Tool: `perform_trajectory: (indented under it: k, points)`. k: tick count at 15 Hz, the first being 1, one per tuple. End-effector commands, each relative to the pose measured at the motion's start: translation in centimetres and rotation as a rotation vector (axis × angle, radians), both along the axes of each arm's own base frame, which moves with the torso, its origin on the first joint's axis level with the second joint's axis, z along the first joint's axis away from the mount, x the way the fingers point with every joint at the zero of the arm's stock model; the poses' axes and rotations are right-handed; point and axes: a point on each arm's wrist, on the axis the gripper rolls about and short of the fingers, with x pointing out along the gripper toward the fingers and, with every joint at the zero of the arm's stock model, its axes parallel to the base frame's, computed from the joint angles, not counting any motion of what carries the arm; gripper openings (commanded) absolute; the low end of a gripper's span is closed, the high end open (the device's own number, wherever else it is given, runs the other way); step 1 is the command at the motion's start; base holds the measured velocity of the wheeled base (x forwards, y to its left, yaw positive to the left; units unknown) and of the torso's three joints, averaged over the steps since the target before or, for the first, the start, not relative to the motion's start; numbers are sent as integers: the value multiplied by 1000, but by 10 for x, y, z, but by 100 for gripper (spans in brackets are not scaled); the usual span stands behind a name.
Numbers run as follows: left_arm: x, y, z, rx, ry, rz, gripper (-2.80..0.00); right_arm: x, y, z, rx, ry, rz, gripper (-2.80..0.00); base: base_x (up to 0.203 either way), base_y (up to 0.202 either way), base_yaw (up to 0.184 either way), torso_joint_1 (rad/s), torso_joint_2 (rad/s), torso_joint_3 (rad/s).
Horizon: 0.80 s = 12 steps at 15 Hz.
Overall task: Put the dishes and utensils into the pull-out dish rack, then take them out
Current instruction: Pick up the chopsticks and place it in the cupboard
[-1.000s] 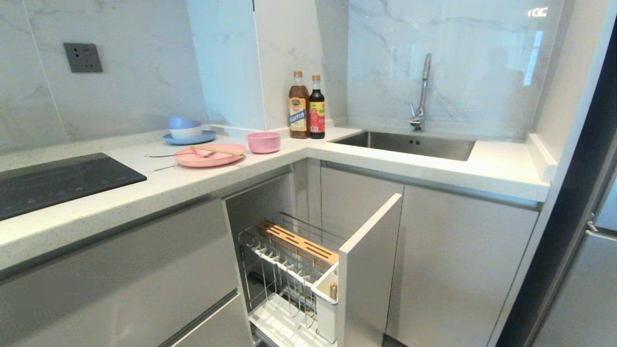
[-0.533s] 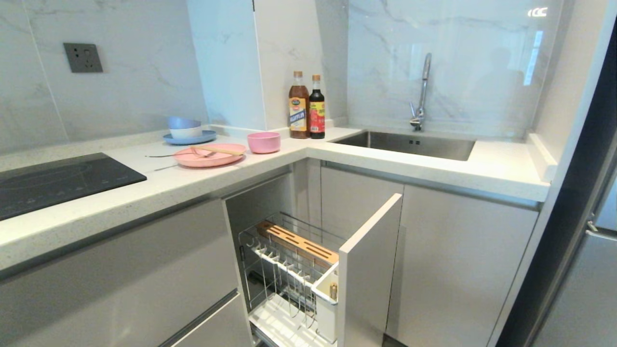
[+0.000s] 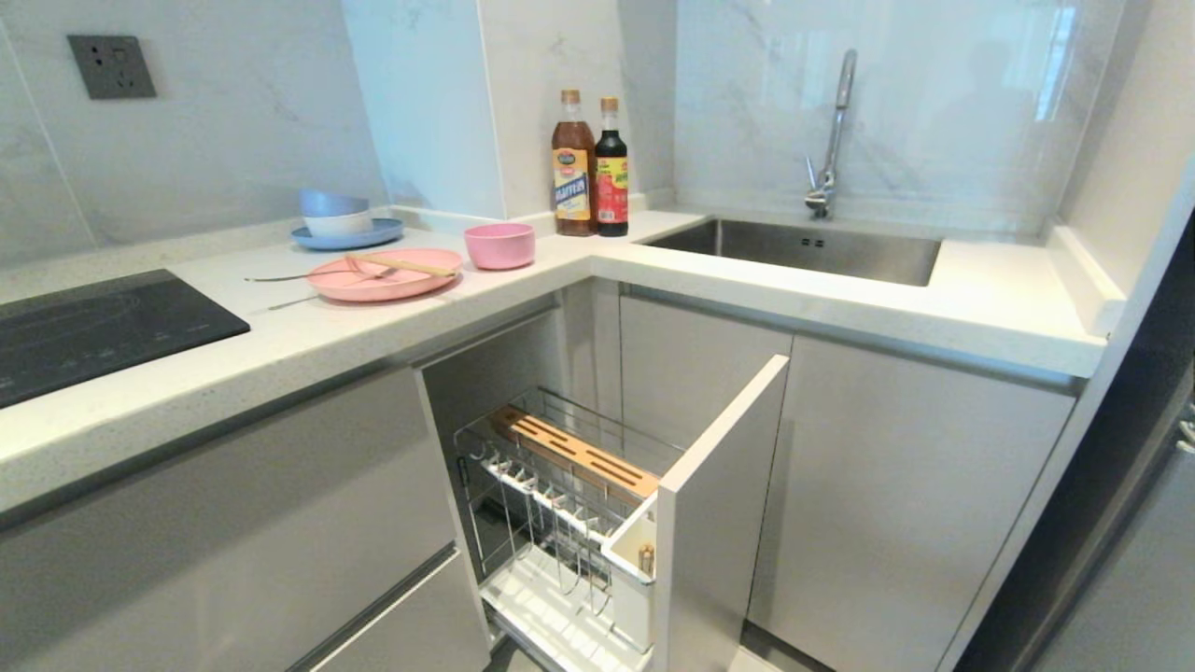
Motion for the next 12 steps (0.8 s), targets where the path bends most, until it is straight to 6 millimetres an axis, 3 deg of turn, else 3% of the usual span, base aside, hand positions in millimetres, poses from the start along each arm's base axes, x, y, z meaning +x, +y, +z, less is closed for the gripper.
perform_trajectory:
  k: [1,12]
  points:
    - [0,0,0,-1,1,-1,-280,0,0,0,0,1,1,-280,0,0,0,-1,2,-189]
    - [0,0,0,0,1,-1,-280,0,0,0,0,1,1,-280,0,0,0,3,3,-198]
